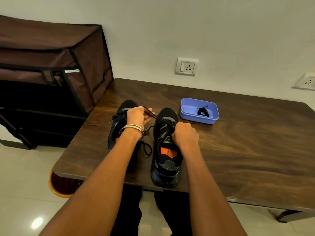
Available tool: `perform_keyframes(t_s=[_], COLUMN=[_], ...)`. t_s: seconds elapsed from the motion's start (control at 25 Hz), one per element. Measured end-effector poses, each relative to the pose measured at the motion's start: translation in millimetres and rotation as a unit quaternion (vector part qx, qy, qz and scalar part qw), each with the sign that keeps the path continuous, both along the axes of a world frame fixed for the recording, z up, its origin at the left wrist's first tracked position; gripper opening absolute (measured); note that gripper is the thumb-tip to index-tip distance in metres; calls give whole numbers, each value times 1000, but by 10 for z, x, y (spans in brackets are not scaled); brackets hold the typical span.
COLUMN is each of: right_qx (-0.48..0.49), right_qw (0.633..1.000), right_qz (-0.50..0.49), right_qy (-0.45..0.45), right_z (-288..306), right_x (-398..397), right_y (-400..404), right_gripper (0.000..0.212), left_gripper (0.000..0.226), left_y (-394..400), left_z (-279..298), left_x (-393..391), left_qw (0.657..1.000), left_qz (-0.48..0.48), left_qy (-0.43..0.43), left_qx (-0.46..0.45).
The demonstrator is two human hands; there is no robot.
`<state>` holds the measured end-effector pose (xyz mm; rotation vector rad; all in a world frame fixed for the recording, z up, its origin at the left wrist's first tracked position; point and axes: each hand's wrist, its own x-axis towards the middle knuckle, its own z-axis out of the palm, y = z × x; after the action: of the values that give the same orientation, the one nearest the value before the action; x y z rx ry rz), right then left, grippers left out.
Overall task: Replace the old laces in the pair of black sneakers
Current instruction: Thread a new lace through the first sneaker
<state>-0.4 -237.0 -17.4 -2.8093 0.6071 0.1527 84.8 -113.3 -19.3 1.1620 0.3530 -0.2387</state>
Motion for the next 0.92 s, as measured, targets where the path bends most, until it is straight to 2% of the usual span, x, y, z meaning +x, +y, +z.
perform_keyframes(t_s=[0.08,0.12,0.16,0.2,0.24,0.28,0.32,0.4,0.52,0.56,0.6,0.64,0.68,0.72,0.76,0.8,0.84,0.88,0.92], right_qx=[5,10,15,22,29,35,33,34,35,33,31,29,28,26,23,20,19,19,20], right_qw=[1000,1000,1000,1000,999,999,999,999,999,999,999,999,999,1000,1000,1000,1000,1000,1000], right_qz=[-2,-3,-3,-4,-9,-12,-13,-19,-21,-21,-20,-18,-16,-16,-17,-16,-14,-12,-12], right_qy=[4,7,9,9,9,7,8,7,4,4,5,7,7,5,3,2,1,2,3], right_z=[-2,0,5,9,11,13,8,13,5,-2,-10,-19,-22,-20,-12,-3,4,9,17], right_x=[0,2,5,2,-5,-9,0,1,8,11,6,-2,-7,-11,-16,-21,-22,-24,-29], right_y=[2,-2,-7,-13,-24,-29,-38,-58,-69,-57,-40,-31,-30,-24,-16,-10,-3,3,2], right_gripper=[24,24,24,24,25,26,27,27,25,25,24,23,23,23,23,24,24,24,24], left_gripper=[11,11,16,22,26,25,23,21,20,22,22,23,24,26,28,27,24,22,19], left_y=[-33,-63,-95,-135,-189,-241,-302,-418,-516,-498,-470,-421,-369,-306,-238,-163,-70,15,79], left_z=[-30,-61,-82,-100,-100,-88,-80,-57,-84,-82,-64,-35,23,95,160,210,242,271,265], left_x=[-44,-66,-78,-88,-117,-142,-170,-225,-284,-280,-256,-230,-182,-129,-92,-78,-71,-70,-59], left_qw=[990,965,919,852,767,686,633,586,564,570,594,655,757,871,958,995,994,980,976], left_qz=[-18,-37,-66,-105,-153,-204,-238,-251,-246,-265,-282,-284,-262,-212,-144,-66,3,47,63], left_qy=[-96,-168,-233,-280,-307,-316,-312,-301,-305,-284,-254,-224,-186,-134,-82,-53,-42,-46,-69], left_qx=[104,199,311,431,543,623,667,709,727,725,709,664,569,422,235,49,-101,-187,-199])
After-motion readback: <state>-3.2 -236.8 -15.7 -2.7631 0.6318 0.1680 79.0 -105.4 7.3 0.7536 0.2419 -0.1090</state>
